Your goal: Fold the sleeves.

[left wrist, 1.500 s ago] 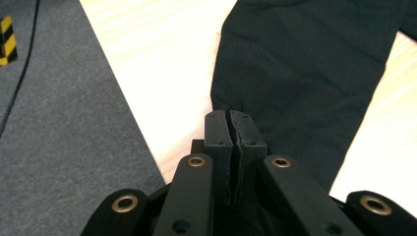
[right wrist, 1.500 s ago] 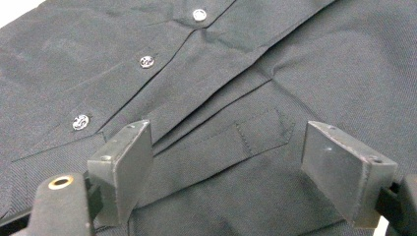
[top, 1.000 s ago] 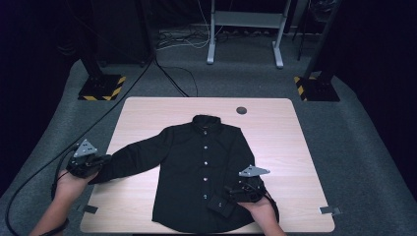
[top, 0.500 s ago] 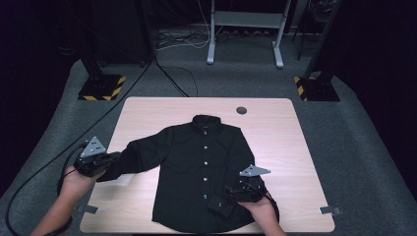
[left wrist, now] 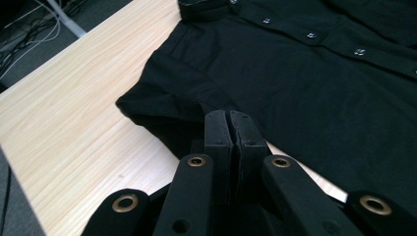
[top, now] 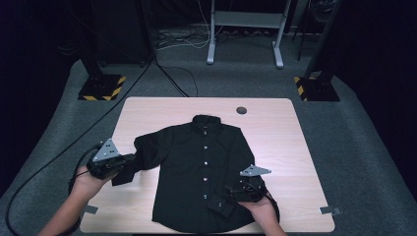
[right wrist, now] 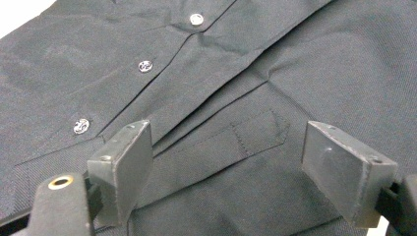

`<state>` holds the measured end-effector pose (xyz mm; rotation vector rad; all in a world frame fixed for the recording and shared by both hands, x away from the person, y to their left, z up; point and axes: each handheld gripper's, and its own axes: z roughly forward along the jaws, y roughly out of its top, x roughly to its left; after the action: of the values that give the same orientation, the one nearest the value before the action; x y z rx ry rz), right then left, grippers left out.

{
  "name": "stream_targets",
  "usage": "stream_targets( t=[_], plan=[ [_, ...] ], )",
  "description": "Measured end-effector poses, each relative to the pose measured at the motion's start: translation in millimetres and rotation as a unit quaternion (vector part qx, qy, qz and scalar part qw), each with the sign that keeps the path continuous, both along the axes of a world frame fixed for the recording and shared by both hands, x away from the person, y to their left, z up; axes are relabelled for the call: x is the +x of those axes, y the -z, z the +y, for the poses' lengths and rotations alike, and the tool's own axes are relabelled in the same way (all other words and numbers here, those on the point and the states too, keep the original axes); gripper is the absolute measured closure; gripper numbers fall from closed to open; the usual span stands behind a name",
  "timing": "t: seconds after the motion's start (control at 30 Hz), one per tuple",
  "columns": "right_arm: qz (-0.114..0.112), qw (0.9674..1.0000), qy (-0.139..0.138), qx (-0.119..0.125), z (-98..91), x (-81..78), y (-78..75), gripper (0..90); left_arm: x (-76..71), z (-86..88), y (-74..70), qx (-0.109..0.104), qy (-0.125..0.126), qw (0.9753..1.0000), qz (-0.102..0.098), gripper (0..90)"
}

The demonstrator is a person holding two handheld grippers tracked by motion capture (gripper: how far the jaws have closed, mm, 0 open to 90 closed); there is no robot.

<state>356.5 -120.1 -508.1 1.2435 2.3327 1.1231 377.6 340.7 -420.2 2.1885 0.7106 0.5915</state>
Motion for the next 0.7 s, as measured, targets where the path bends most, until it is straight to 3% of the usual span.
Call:
stream_targets(
  t=[0.43, 0.7],
  plan=[
    [0.0, 1.0, 0.001, 0.001, -0.2, 0.0, -0.1, 18.9, -6.0, -25.9, 0.6, 0.002, 0.041, 0.9992, 0.0, 86.3],
    [-0.001, 1.0, 0.002, 0.002, -0.6, 0.1, -0.4, 18.9, -11.3, -44.6, 2.0, 0.008, 0.073, 0.9973, 0.002, 86.2]
  ],
)
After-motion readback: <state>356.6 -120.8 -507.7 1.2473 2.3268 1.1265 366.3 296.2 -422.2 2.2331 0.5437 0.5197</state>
